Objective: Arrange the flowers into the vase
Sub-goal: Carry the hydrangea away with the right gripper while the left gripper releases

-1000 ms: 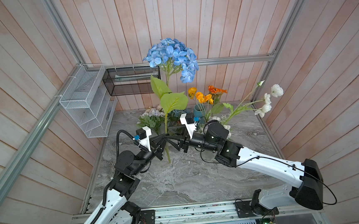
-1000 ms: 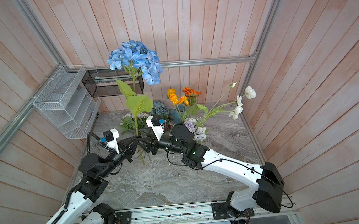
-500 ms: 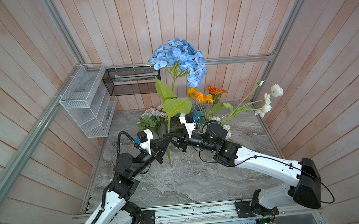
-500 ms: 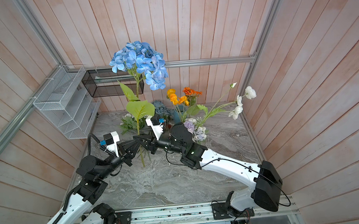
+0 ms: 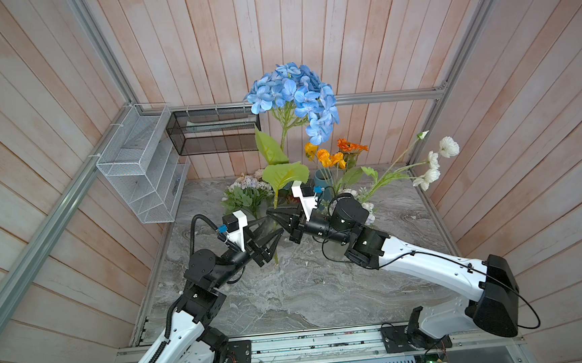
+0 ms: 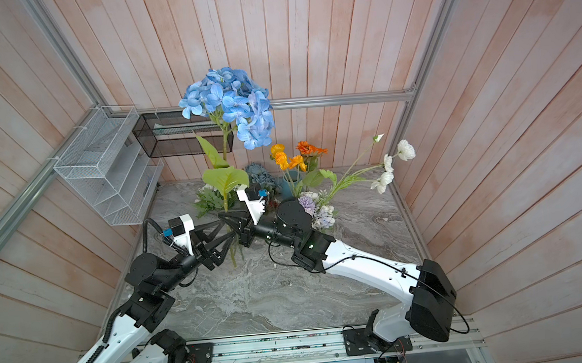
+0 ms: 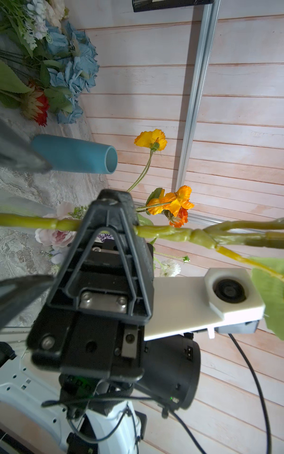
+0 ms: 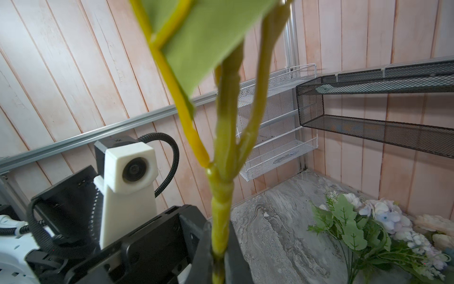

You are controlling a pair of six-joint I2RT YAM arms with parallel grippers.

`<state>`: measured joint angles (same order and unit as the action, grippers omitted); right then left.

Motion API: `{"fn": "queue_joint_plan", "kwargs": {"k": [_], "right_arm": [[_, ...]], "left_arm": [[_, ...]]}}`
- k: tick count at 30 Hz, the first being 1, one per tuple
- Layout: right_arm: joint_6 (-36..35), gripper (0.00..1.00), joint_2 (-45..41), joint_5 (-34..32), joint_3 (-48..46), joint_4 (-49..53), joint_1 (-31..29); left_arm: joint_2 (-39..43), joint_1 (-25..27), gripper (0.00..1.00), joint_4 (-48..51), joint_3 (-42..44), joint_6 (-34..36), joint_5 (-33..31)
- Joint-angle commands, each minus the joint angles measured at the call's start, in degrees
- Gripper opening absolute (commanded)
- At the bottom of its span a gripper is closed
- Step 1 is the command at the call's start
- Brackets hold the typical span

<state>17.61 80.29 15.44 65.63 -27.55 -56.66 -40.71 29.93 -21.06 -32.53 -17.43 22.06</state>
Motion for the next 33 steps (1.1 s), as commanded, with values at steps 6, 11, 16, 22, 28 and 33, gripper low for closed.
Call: {"fn": "queue_joint_plan", "kwargs": {"k": [6,11,16,22,28,33], "right_arm": [[-0.74,0.00,-11.33,-4.87,-7.71,2.84,2.87],[-0.38,0.00,-19.95,-6.37,-13.22,7.25,4.80],[0.13,0.00,-26.89,-12.09,-16.92,14.92,5.81],[-1.47,0.00,-37.30,-22.10,-21.07,25.73,8.12],[-1.44,0.00,-44.83,-32.02,-24.24,32.34,9.47],[-0.76,0.00,-48.12,-42.79,-24.23,37.33,9.51]], "left_arm": [[-0.72,1.21,1.00,-5.64,7.81,-5.14,-7.32],[-5.13,10.85,1.00,-11.81,12.79,-4.30,-20.78],[-13.27,19.07,1.00,-18.24,12.80,-2.66,-28.62],[-26.41,24.18,1.00,-21.93,6.88,-1.44,-26.93],[-40.00,27.24,1.00,-26.59,-1.15,0.45,-24.73],[-49.30,27.34,1.00,-28.69,-8.77,1.74,-23.91]]}}
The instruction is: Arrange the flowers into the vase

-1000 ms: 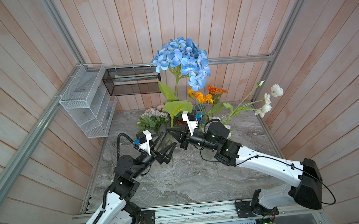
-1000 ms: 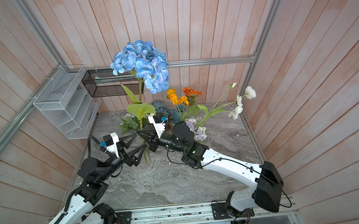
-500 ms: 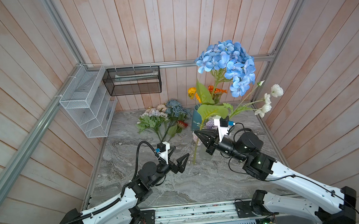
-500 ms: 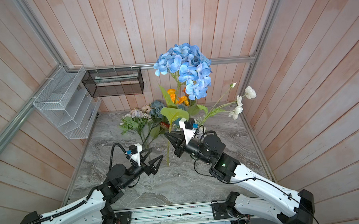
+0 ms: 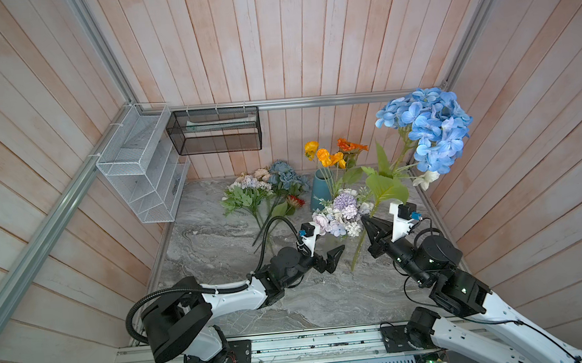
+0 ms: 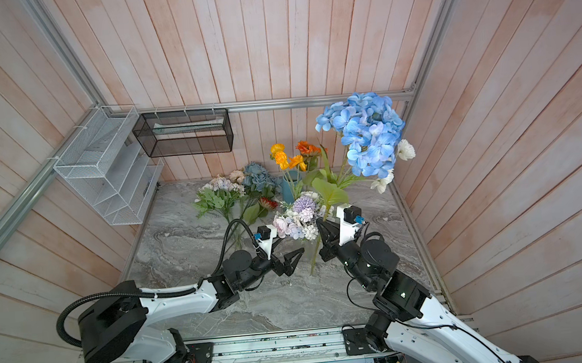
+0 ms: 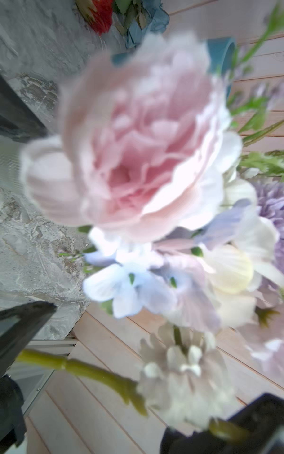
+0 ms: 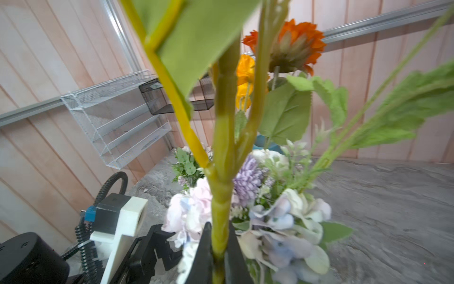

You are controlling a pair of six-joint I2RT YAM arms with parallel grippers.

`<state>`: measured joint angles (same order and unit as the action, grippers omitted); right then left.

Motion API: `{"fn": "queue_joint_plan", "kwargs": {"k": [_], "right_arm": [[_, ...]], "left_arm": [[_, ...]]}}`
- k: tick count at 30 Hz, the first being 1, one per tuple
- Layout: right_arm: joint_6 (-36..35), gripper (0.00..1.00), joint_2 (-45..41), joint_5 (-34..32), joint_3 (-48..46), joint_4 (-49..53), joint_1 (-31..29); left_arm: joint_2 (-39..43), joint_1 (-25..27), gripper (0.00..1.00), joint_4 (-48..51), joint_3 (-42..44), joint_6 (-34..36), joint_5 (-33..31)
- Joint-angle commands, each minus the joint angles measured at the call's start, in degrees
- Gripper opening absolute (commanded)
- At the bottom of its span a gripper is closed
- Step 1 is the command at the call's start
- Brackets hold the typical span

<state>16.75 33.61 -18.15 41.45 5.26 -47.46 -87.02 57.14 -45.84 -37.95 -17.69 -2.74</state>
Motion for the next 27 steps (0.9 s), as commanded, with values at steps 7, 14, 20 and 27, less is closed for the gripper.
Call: {"fn": "queue_joint_plan", "kwargs": {"k": [7,14,20,27], "right_arm": [[-4.77,0.00,-2.37,-18.30,-0.13,3.18,0.31],[-8.96,0.00,-3.64,-17.31,-2.92,-5.21,0.36],[-10.14,0.00,-3.45,-16.93,-3.81,-6.45,0.49],[-11.28,0.00,-3.51,-16.68,-5.53,-10.60,1.18]], "left_arm": [[-10.19,0.08,1.00,-2.95,-12.24,4.79,0.54],[-12.45,-1.37,1.00,-1.26,-17.35,6.71,-2.70],[-11.58,-1.95,1.00,-2.19,-17.29,7.81,-3.06],[-12.29,-4.23,1.00,-3.24,-20.72,9.53,-3.25]]}}
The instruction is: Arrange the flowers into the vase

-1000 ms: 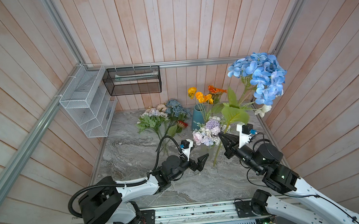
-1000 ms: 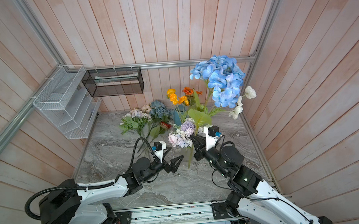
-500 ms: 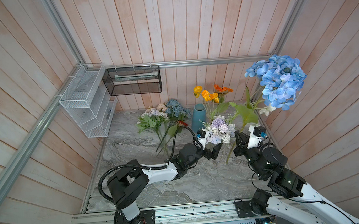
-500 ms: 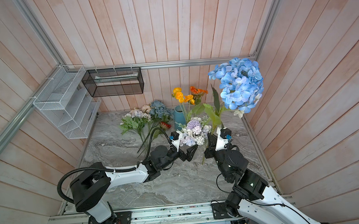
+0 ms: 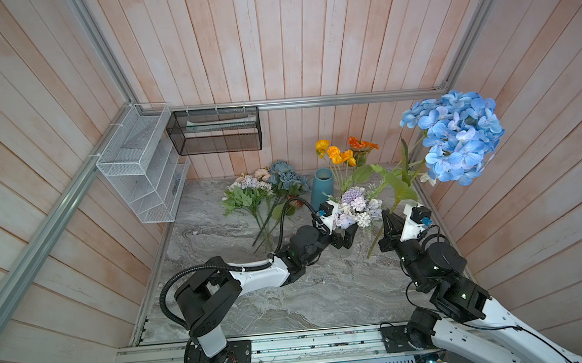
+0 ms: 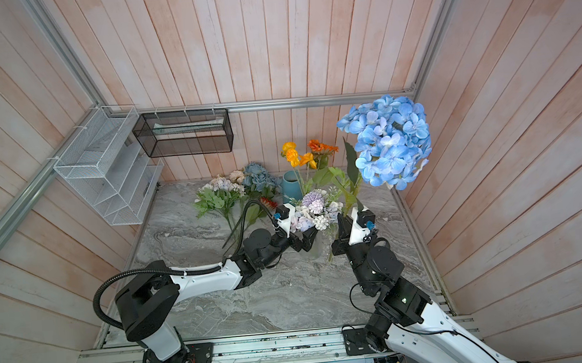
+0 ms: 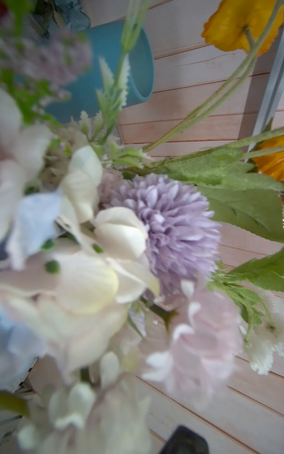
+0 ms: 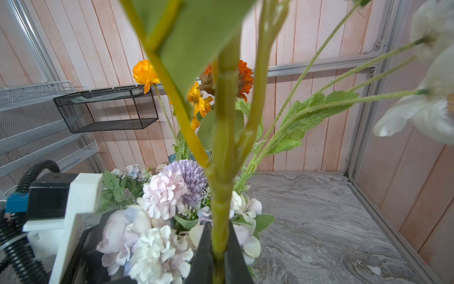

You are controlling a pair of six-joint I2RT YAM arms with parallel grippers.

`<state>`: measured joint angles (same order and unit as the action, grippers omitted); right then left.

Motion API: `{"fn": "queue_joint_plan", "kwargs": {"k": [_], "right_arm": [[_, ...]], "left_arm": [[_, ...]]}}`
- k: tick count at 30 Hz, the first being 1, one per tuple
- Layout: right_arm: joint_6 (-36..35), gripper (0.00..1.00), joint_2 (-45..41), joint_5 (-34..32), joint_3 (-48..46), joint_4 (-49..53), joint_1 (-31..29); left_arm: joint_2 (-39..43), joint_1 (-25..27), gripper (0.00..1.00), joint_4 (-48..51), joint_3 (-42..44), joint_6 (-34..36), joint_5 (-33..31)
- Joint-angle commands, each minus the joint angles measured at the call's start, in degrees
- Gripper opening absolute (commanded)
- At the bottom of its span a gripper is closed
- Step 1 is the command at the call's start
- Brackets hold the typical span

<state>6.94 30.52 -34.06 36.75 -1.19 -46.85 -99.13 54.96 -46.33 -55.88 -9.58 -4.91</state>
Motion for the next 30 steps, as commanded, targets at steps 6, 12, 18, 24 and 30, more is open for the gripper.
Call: {"fn": "queue_joint_plan", "kwargs": {"k": [6,12,18,24,30], "right_arm": [[-3.37,0.00,-0.63,1.53,-1.36,-10.22,2.70],[-5.44,0.00,-0.13,5.18,-1.04,-15.07,6.99],[-3.10,0.00,0.04,15.14,-5.00,-26.89,14.64],[1.40,0.00,2.72,21.84,-6.60,-32.87,20.62],[1.65,0.00,5.09,25.95,-6.77,-37.34,20.97]], "left_arm": [[1.43,-3.37,1.00,-4.47,-3.72,2.35,-0.63],[1.66,-4.68,1.00,-4.15,-3.94,2.16,-0.03],[2.42,-5.10,1.00,-4.03,-2.77,1.33,-0.53],[4.39,-5.63,1.00,-3.70,-1.84,1.89,-1.67],[5.33,-5.92,0.95,-3.86,-1.69,1.13,1.09]]}}
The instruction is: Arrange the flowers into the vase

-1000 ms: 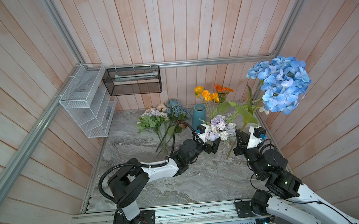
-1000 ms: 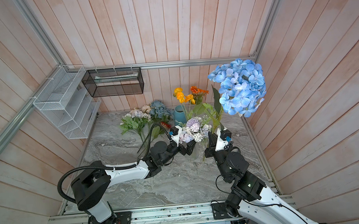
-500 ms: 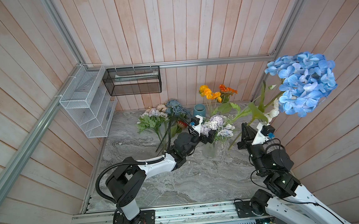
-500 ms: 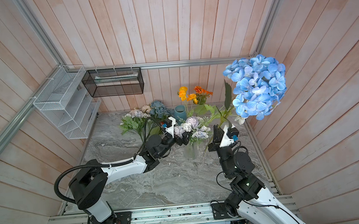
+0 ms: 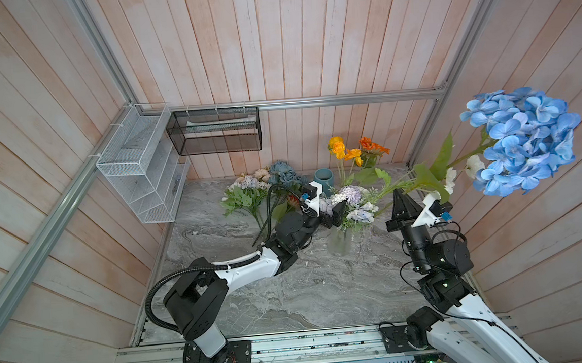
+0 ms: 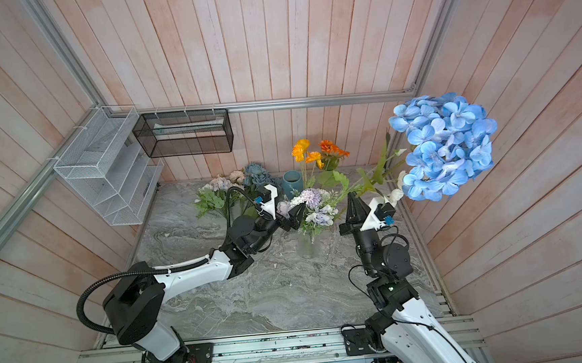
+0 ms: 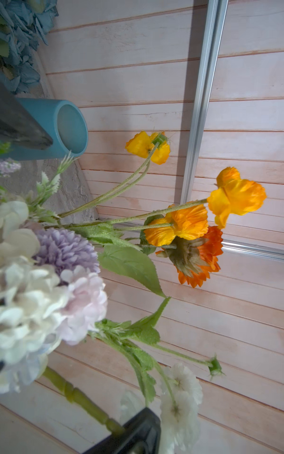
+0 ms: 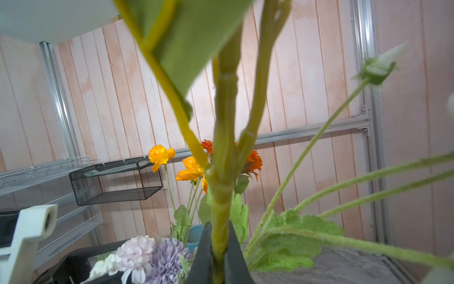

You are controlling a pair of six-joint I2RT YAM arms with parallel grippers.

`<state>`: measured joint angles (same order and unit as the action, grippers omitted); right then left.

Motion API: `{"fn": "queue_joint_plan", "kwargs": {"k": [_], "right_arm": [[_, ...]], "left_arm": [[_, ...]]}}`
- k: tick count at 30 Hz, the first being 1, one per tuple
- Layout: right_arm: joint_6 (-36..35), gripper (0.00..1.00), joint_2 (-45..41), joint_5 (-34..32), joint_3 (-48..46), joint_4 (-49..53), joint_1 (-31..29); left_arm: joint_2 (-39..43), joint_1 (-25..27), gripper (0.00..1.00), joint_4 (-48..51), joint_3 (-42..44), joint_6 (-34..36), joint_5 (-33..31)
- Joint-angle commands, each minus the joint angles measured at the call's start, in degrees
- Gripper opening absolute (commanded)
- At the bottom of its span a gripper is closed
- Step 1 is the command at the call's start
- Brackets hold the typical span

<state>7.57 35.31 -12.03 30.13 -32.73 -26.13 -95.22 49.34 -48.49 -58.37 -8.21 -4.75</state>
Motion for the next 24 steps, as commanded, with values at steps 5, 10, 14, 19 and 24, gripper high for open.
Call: {"fn": "queue_joint_plan", "kwargs": {"k": [5,10,14,19,24], "right_arm": [[3.67,0.00,2.75,7.68,-0.33,-10.44,0.27],[5.44,0.00,4.57,10.24,1.34,-8.82,0.28],[4.48,0.00,5.29,8.25,-2.14,-14.58,0.29],[5.60,0.00,6.12,9.42,-1.67,-15.99,0.29],[5.03,0.00,7.35,10.28,-0.32,-15.19,0.29]], "left_arm": [[1.93,-0.30,0.95,-1.05,1.46,-1.16,1.54],[3.71,-0.30,0.97,-0.67,4.47,-1.85,0.90],[4.28,-0.52,0.97,0.32,5.28,-1.74,-0.08],[6.49,-0.50,1.00,3.66,5.95,-3.38,1.59],[13.80,-0.47,1.00,11.58,10.10,-5.88,2.20]]}}
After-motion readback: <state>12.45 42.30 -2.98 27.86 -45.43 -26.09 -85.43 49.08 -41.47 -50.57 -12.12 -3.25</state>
